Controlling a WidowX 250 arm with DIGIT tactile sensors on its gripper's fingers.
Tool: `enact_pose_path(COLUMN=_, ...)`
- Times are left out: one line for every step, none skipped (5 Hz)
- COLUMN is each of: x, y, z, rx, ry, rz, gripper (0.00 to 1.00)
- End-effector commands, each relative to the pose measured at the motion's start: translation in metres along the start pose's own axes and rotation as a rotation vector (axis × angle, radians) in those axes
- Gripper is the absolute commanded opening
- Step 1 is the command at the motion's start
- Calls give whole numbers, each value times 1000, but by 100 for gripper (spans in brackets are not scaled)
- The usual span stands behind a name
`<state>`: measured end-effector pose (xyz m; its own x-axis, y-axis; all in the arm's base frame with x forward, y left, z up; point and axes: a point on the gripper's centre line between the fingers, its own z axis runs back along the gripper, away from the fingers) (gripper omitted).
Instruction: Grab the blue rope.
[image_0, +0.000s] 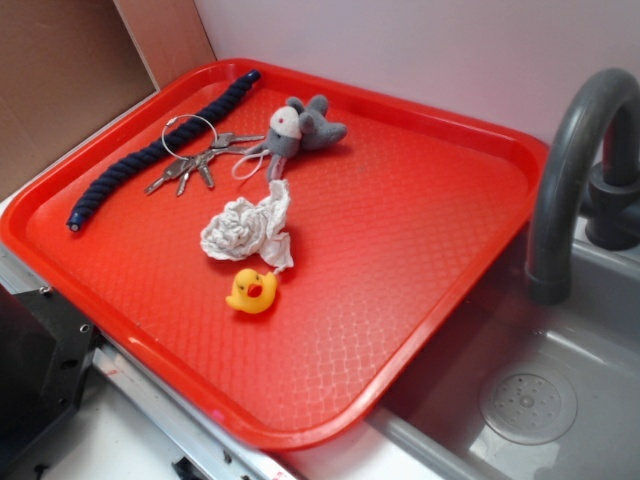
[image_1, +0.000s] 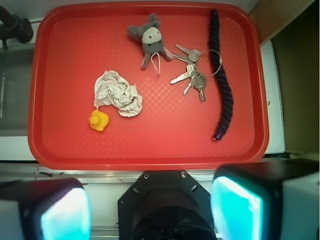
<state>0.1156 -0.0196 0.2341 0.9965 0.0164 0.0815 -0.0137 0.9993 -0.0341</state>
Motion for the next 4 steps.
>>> enact_pose_path(x=0, y=0, z=0, rx=0, ry=0, rz=0, gripper=100)
enact_pose_path(x=16, y=10, z=-13, rx=42, ry=-111, rz=199, gripper=100)
enact_pose_path(x=47, y=40, z=-33, rx=62, ry=-207, rz=250, gripper=100)
enact_pose_path(x=74, y=60, z=-55, rx=84, ry=-260, rz=281, gripper=100)
